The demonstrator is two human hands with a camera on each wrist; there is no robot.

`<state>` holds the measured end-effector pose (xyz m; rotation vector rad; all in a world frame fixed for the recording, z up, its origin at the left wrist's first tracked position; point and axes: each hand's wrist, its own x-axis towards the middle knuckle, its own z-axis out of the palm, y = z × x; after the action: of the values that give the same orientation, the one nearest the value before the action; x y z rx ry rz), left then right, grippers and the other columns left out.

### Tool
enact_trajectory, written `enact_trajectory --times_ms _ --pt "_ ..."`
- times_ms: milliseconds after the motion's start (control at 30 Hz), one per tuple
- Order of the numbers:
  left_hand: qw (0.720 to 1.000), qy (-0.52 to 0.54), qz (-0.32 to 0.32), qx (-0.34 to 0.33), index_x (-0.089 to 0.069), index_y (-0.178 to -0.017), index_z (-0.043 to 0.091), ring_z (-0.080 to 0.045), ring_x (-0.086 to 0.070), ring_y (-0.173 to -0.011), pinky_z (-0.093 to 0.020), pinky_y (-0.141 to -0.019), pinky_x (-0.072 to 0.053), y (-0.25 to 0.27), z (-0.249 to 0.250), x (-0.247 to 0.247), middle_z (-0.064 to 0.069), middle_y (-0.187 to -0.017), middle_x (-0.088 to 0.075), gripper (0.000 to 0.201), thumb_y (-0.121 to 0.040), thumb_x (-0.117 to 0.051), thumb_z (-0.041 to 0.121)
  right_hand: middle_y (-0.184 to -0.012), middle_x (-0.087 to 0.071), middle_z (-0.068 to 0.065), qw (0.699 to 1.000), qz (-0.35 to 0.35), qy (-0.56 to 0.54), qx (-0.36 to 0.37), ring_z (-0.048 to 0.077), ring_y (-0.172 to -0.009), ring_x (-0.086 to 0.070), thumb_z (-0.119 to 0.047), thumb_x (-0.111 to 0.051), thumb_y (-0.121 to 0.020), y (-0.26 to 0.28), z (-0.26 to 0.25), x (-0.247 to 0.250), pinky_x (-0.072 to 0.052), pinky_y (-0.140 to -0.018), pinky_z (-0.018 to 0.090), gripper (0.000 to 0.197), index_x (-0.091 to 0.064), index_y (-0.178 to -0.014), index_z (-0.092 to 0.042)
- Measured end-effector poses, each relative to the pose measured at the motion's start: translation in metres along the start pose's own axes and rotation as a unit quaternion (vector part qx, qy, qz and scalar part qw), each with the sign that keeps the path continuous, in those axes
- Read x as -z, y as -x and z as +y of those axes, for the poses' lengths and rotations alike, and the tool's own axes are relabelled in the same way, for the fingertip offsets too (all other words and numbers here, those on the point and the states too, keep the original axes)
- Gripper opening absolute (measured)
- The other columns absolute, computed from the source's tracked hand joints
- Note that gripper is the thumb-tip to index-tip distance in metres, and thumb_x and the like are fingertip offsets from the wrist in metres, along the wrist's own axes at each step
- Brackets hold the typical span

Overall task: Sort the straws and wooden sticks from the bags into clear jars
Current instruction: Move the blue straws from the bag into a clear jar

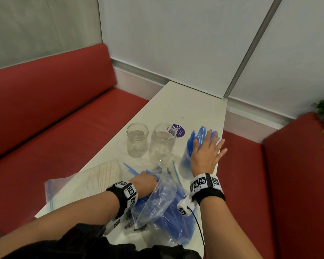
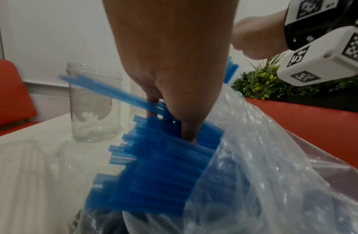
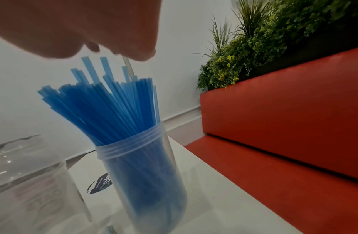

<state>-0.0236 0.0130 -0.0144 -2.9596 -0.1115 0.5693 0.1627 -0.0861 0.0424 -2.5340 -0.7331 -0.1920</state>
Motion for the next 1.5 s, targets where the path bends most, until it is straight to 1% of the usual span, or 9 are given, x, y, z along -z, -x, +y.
enact_trajectory --times_ms 300,467,567,700,933,1100,1167,1267,1500 --pt "0.998 0.017 -0.032 0.042 -0.062 -0.109 0.003 -0.032 -0.066 -0.096 -0.042 -0.080 -0.052 -0.001 -0.003 0.032 -0.011 -0.109 -0.067 0.020 -0.098 -0.046 0.004 -0.169 -0.005 0.009 0.996 -0.084 -0.017 0.020 0.034 -0.155 0.009 -0.044 -0.035 -0.107 0.006 0.001 0.001 0.008 -0.124 0.051 0.066 -0.012 -0.162 -0.016" --pt "0.995 0.010 -0.073 0.073 -0.059 -0.114 0.000 -0.032 -0.066 -0.097 -0.039 -0.073 -0.051 0.001 -0.002 0.056 -0.012 -0.112 -0.065 0.021 -0.098 -0.045 0.003 -0.147 -0.052 0.004 0.957 0.078 -0.260 0.104 0.019 -0.142 -0.041 -0.015 -0.053 -0.100 0.024 -0.006 0.012 -0.025 -0.123 0.043 0.043 -0.052 -0.143 -0.014" --pt "0.991 -0.037 -0.099 0.088 -0.057 -0.123 0.005 -0.029 -0.064 -0.105 -0.037 -0.074 -0.047 0.002 -0.006 0.077 -0.008 -0.116 -0.065 0.027 -0.101 -0.042 0.007 -0.132 -0.063 -0.006 0.933 -0.184 -0.280 0.129 0.008 -0.105 -0.063 -0.009 -0.054 -0.093 0.039 -0.019 0.010 -0.049 -0.106 0.041 0.045 -0.058 -0.136 -0.022" --pt "0.983 -0.142 -0.103 0.063 -0.063 -0.119 0.006 -0.023 -0.063 -0.109 -0.026 -0.080 -0.047 0.002 -0.013 0.112 -0.004 -0.115 -0.065 0.026 -0.101 -0.048 0.017 -0.148 -0.051 0.007 0.855 -0.469 -0.168 0.145 0.019 -0.132 -0.049 -0.014 -0.070 -0.086 0.059 -0.032 -0.001 -0.037 -0.114 0.037 0.067 -0.045 -0.148 -0.018" --pt "0.982 -0.169 -0.050 0.065 -0.067 -0.095 0.008 -0.020 -0.056 -0.074 -0.031 -0.058 -0.037 0.028 0.009 0.187 0.000 -0.086 -0.061 0.011 -0.094 -0.056 0.010 -0.089 -0.068 -0.003 0.913 -0.307 -0.238 0.123 0.008 -0.082 -0.059 -0.010 -0.061 -0.097 0.077 -0.057 -0.010 -0.047 -0.078 0.017 0.018 -0.070 -0.104 0.003" --pt "0.953 -0.044 0.296 0.038 -0.065 -0.077 0.021 -0.018 -0.063 -0.084 -0.043 -0.107 -0.033 0.065 -0.023 0.259 0.003 -0.083 -0.067 0.056 -0.095 -0.031 0.062 -0.051 -0.057 0.001 0.861 -0.276 -0.425 0.028 0.014 -0.052 -0.053 -0.049 -0.062 -0.069 0.081 -0.068 -0.003 -0.045 -0.059 0.025 0.041 -0.059 -0.058 -0.009" --pt "0.922 -0.010 0.386 0.041 -0.068 -0.073 0.021 -0.015 -0.064 -0.074 -0.036 -0.096 -0.044 0.074 -0.037 0.277 0.005 -0.074 -0.067 0.077 -0.091 -0.014 0.073 -0.051 -0.055 0.005 0.860 -0.270 -0.432 0.013 0.021 -0.054 -0.052 -0.057 -0.064 -0.066 0.078 -0.070 -0.001 -0.047 -0.061 0.033 0.044 -0.057 -0.058 -0.014" --pt "0.936 0.070 0.338 0.062 -0.065 -0.066 0.021 -0.013 -0.059 -0.060 -0.029 -0.055 -0.042 0.071 -0.048 0.265 0.006 -0.060 -0.062 0.083 -0.081 -0.015 0.085 -0.050 -0.049 0.003 0.851 -0.262 -0.455 0.013 0.020 -0.051 -0.046 -0.054 -0.071 -0.070 0.074 -0.075 0.004 -0.044 -0.057 0.034 0.038 -0.054 -0.057 -0.022" --pt "0.965 0.004 0.260 0.020 -0.054 -0.057 0.017 -0.014 -0.049 -0.050 -0.026 -0.048 -0.026 0.048 -0.024 0.217 0.005 -0.051 -0.048 0.056 -0.093 -0.043 0.058 -0.050 -0.044 -0.001 0.888 -0.230 -0.396 0.033 0.016 -0.047 -0.041 -0.021 -0.068 -0.082 0.055 -0.097 0.017 -0.036 -0.050 0.031 0.026 -0.046 -0.068 -0.017"
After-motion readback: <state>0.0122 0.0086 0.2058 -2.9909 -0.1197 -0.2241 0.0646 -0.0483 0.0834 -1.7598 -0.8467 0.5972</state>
